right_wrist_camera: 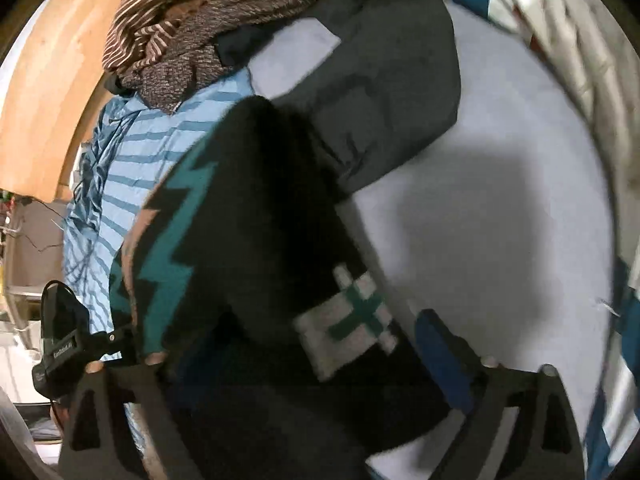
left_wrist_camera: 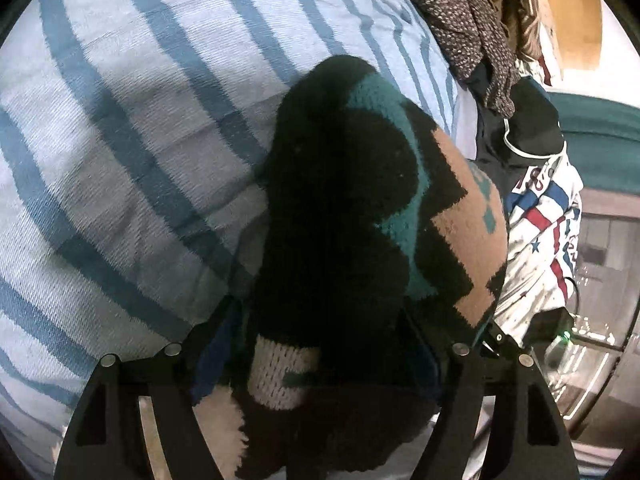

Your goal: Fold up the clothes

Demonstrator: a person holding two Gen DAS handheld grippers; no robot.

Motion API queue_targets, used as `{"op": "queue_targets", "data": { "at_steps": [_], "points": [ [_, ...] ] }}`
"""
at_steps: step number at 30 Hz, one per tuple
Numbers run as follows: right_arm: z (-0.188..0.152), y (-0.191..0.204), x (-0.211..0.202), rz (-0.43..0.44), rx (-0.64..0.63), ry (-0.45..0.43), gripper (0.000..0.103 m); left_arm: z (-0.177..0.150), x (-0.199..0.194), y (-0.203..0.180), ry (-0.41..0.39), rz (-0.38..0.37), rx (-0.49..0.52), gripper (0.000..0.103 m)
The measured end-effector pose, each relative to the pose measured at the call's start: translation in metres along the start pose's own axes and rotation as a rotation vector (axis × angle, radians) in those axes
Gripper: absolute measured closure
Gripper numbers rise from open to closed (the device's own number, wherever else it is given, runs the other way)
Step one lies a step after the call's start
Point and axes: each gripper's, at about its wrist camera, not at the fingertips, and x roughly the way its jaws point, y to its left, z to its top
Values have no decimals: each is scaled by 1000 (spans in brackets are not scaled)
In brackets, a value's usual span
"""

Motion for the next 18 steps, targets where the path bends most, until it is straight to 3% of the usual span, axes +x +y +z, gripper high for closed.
{"op": "queue_targets", "data": {
  "at_steps": [4,7,8,10,13,18],
  "points": [
    [-10,-22,19,168,96,-9,0,-1,-2,-4,2,-26,42,43],
    [-22,-18,10,205,107,-62,27,-1,-1,-7,14,-47,60,50],
    [-26,-14,2,192,114,-74,38,-1,-4,-5,15,-65,51,51],
    [-35,4,-12,147,61,-87,48,-2,-13,-4,5,-91,46,57],
    [-46,34,-37,86,-3,-117,52,-8,-23,-14,-18,-96,89,58],
    [-64,63,-92,63,-35,-199,53,-15,-46,-50,-28,-101,209,58]
  ]
}}
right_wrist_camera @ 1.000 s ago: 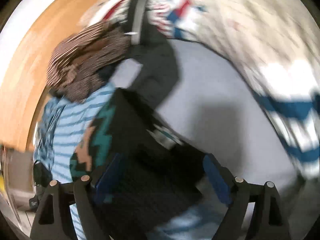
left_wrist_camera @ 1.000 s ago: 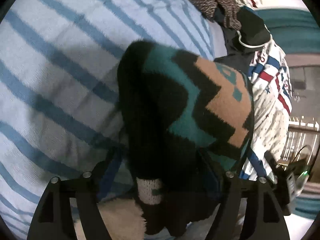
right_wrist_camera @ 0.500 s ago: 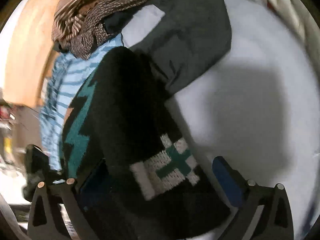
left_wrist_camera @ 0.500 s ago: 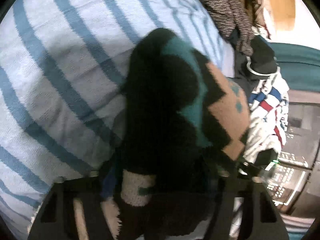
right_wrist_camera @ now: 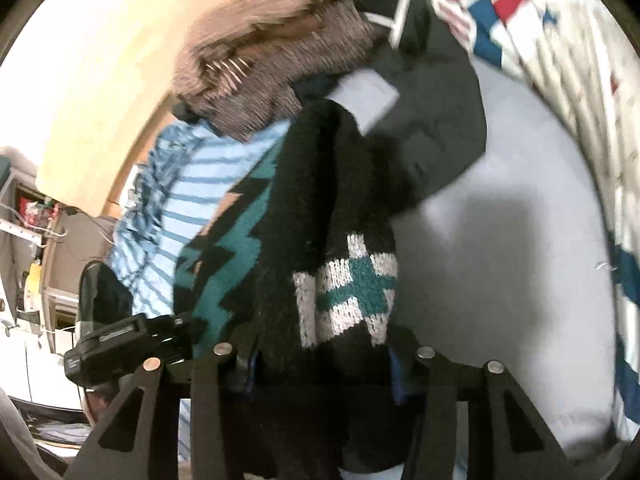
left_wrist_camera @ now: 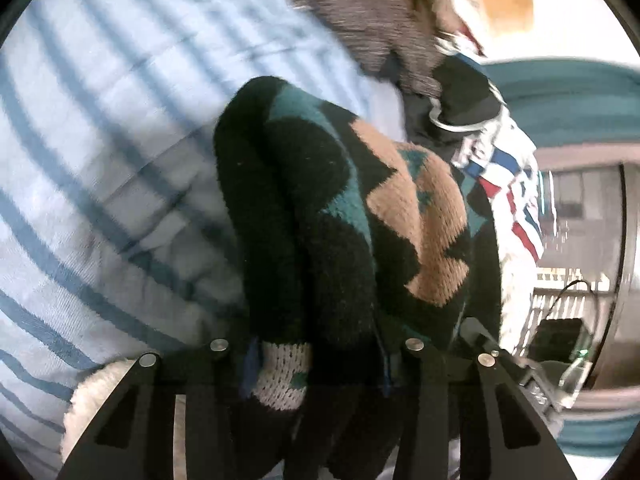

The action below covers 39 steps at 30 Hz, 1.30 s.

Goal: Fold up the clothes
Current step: 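Carry the folded sweater with both grippers toward the mint green pillow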

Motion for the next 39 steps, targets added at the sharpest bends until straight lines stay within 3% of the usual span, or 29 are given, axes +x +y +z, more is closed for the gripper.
{"op": "queue_targets", "data": {
  "at_steps": [8,12,15,21,24,27,30,32,33,34,35,37,39],
  "points": [
    [-15,3,-127,-116,89,-182,53,-24,-24,-103,64,-91,299,58],
    [-47,-10,-209,-174,205,-278,53,-57,-20,-166,187,-152,407,58],
    [-89,-21,-283,-207,308,-383,53,-96,-19,-233,282,-192,545,58],
    [-214,-46,-435,-252,551,-707,53,-206,-21,-382,543,-295,901,58],
    [-269,-62,-480,-268,635,-857,53,-261,-16,-438,613,-328,1010,58],
    [-309,-92,-497,-286,681,-995,53,-304,-1,-472,584,-370,1106,58],
    [-330,-145,-483,-273,776,-1030,53,-339,27,-483,488,-386,1196,58],
    [-342,-189,-463,-264,879,-1005,53,-344,81,-468,471,-298,1149,54],
    [-348,-215,-445,-287,953,-947,53,-342,107,-461,475,-238,1114,54],
    [-356,-240,-427,-315,1028,-881,53,-339,132,-442,519,-138,1066,54],
    [-365,-257,-414,-319,1078,-856,45,-336,158,-422,561,-38,1016,54],
    [-385,-279,-394,-201,1098,-938,36,-323,182,-384,631,18,949,50],
    [-391,-281,-389,-183,1085,-989,35,-310,181,-376,639,-49,906,45]
  ]
}}
